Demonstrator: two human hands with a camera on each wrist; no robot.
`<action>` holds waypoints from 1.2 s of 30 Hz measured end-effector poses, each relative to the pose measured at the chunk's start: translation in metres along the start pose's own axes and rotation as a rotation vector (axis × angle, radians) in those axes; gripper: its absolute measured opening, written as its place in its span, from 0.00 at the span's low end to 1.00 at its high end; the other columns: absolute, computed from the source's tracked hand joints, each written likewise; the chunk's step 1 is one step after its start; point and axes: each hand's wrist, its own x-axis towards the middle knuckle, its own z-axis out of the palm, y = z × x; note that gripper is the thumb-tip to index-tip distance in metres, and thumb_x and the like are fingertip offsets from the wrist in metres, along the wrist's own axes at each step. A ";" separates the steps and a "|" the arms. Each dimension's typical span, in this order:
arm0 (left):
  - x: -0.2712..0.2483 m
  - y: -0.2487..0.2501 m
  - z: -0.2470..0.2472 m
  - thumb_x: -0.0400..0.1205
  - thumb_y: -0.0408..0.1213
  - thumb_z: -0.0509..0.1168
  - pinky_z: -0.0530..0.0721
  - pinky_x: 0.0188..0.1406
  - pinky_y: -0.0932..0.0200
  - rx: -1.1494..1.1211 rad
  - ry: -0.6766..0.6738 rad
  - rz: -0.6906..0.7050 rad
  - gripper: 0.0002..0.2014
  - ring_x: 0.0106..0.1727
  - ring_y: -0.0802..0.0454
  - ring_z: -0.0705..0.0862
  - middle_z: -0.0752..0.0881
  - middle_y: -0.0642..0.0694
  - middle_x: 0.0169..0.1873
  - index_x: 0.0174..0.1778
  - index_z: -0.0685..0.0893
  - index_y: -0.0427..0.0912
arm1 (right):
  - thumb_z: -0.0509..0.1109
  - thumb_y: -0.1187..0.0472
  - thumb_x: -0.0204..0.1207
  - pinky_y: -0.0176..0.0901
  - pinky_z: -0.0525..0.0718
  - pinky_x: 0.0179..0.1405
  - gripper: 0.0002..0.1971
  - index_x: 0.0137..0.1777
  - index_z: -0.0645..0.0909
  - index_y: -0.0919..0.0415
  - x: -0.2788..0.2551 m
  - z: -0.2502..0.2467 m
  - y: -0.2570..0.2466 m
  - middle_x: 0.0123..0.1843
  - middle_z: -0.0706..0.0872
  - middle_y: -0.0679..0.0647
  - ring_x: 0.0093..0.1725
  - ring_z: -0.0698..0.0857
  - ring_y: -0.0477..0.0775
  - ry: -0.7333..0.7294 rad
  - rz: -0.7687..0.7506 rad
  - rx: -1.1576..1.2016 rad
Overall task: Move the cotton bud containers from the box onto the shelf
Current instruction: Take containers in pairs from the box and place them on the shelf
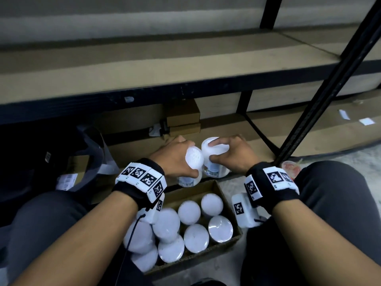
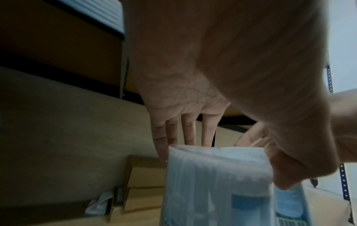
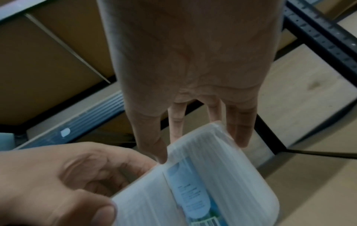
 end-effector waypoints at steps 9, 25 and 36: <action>-0.024 0.025 -0.090 0.61 0.65 0.68 0.76 0.67 0.51 0.042 0.201 0.087 0.44 0.63 0.51 0.71 0.72 0.56 0.64 0.75 0.71 0.58 | 0.76 0.45 0.63 0.40 0.78 0.61 0.19 0.57 0.88 0.37 -0.015 -0.082 -0.051 0.62 0.86 0.43 0.65 0.80 0.47 0.174 -0.263 -0.001; -0.016 0.070 -0.228 0.60 0.66 0.66 0.85 0.52 0.45 0.127 0.350 0.185 0.31 0.51 0.51 0.83 0.83 0.53 0.50 0.56 0.85 0.54 | 0.76 0.44 0.67 0.39 0.78 0.58 0.16 0.56 0.88 0.37 0.008 -0.201 -0.130 0.61 0.87 0.41 0.64 0.81 0.48 0.354 -0.338 -0.063; 0.023 0.074 -0.254 0.59 0.65 0.64 0.84 0.59 0.44 0.235 0.205 0.108 0.34 0.57 0.49 0.83 0.85 0.54 0.54 0.60 0.83 0.56 | 0.76 0.46 0.68 0.38 0.73 0.58 0.14 0.55 0.88 0.41 0.057 -0.203 -0.140 0.65 0.84 0.44 0.72 0.75 0.51 0.326 -0.264 -0.062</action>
